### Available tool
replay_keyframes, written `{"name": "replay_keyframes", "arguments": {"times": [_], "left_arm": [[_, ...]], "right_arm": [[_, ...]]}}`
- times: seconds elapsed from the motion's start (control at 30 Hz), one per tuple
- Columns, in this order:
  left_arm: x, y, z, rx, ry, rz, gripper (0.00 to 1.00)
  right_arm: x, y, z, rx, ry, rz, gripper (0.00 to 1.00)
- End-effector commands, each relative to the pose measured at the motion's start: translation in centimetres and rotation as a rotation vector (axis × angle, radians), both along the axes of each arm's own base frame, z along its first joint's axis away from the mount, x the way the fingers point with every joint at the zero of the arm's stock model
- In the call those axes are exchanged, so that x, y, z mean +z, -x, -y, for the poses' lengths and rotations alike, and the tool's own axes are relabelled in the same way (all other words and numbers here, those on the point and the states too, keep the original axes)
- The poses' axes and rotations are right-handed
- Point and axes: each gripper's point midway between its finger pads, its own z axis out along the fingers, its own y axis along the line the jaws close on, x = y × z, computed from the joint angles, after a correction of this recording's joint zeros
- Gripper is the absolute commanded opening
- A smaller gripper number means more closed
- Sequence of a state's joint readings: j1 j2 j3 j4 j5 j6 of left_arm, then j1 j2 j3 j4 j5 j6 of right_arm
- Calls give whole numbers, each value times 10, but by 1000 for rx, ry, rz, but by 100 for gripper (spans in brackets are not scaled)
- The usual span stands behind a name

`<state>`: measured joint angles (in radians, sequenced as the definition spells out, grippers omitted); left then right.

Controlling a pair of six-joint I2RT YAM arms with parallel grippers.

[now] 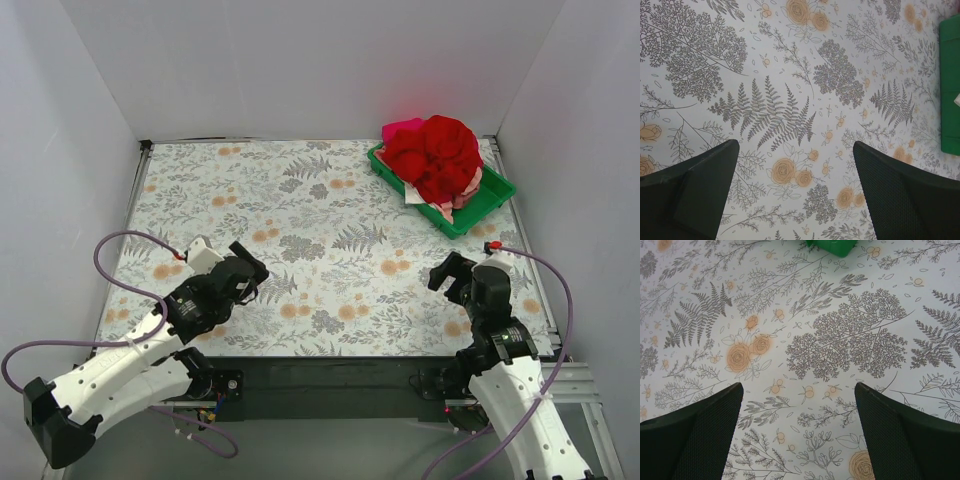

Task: Fold and stack the t-shirts
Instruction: Grab the tshirt from the pile

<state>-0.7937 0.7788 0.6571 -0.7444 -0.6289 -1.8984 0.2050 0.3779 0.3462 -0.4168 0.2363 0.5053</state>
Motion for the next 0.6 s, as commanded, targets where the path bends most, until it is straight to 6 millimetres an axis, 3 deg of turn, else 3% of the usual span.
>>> {"name": "replay_keyframes", "arguments": {"times": [0.0, 0.13, 0.2, 0.3, 0.43, 0.5, 0.53, 0.57], "left_arm": [[2, -3, -5, 14, -8, 34, 98], [6, -5, -2, -2, 1, 48, 98], [6, -6, 1, -18, -1, 56, 98], [4, -6, 5, -51, -12, 49, 98], [1, -8, 11, -73, -17, 42, 98], [-1, -9, 13, -79, -22, 36, 98], [-1, -9, 14, -87, -24, 37, 98], [-1, -10, 15, -91, -25, 39, 98]], "right_arm": [[33, -9, 0, -4, -9, 84, 98], [55, -19, -4, 30, 15, 142, 98], [88, -31, -5, 55, 50, 213, 98], [103, -49, -2, 56, 123, 183, 98], [143, -98, -5, 53, 179, 163, 98], [155, -118, -2, 45, 231, 158, 98], [149, -136, -3, 47, 261, 118, 98], [174, -150, 0, 30, 276, 156, 98]]}}
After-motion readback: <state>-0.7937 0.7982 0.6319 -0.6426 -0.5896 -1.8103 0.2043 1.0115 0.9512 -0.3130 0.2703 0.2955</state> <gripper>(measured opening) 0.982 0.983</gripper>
